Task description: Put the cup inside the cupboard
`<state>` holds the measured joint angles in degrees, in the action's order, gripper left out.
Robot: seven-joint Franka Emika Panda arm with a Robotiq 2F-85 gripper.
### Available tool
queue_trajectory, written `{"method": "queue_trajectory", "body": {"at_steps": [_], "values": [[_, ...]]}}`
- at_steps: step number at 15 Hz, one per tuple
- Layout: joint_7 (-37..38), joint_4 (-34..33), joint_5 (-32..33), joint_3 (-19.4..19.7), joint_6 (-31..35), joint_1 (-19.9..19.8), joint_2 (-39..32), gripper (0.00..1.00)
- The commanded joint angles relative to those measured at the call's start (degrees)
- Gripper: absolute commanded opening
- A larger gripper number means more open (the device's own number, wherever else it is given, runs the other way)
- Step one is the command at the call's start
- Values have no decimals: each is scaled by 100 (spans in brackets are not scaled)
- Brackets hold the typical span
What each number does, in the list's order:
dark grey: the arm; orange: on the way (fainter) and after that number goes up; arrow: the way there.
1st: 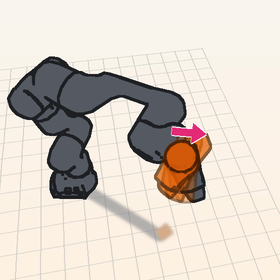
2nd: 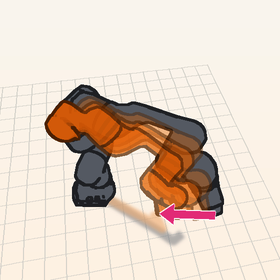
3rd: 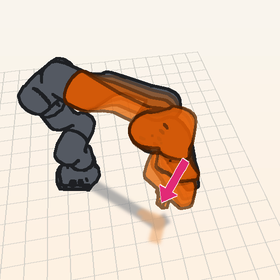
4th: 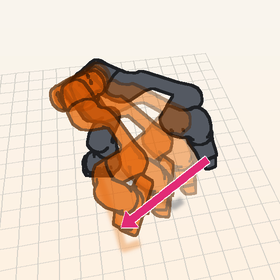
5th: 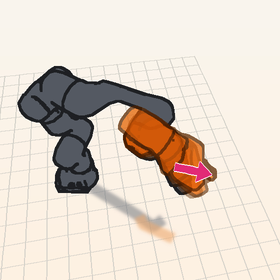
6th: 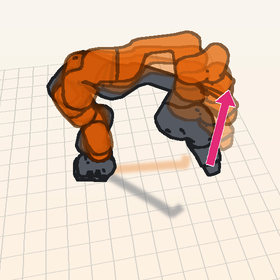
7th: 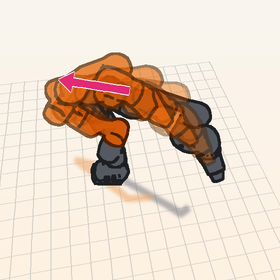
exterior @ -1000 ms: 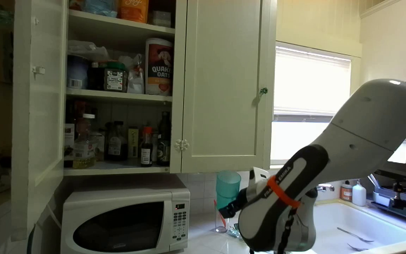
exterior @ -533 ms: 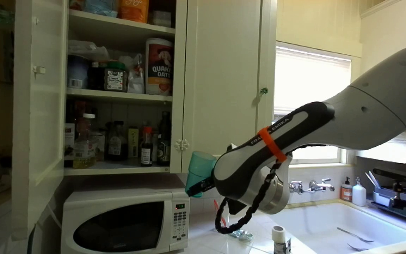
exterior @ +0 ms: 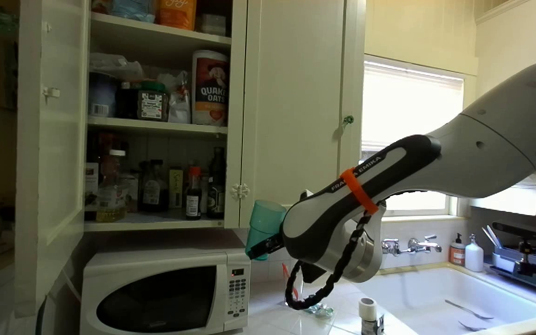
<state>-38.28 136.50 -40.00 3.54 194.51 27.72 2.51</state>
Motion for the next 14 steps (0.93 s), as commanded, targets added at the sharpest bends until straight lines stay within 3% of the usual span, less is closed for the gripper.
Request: {"method": "queue_trajectory", "body": {"at_steps": [1, 10, 12, 14], "values": [[0, 0, 0, 0, 0, 0, 0, 51], [49, -1482, -70, -213, -102, 195, -1097, 51], [-160, -1958, -90, 6, -323, 373, -1369, 51], [-252, -2358, -53, 464, -633, 684, -1563, 51]]}}
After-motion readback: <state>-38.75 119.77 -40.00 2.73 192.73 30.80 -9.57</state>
